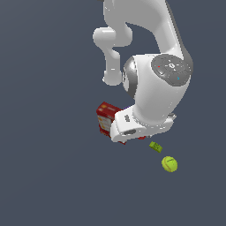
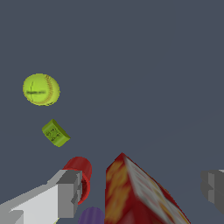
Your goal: Pick up a designated object from a clutter of objects.
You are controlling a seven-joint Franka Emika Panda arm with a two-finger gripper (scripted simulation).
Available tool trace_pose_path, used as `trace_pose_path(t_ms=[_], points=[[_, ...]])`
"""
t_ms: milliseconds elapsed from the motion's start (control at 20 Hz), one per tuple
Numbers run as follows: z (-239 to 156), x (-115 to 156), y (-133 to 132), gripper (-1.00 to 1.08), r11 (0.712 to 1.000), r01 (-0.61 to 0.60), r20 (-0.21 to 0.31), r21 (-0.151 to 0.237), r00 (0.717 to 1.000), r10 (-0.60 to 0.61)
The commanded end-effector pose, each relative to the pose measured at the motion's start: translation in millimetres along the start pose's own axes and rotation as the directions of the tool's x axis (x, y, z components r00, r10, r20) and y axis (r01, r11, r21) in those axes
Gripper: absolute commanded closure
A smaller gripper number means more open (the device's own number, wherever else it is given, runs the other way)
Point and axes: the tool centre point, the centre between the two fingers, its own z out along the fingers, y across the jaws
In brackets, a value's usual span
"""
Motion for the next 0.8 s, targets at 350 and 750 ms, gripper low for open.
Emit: trace_pose_path(t_ms=[350,750], points=[[56,59,-86,-0.92,0.99,0.139,-0.025,0.003,0.99,-0.138],[95,83,-141,-0.92,0.977,0.214,-0.041,0.012,0.976,-0.213]])
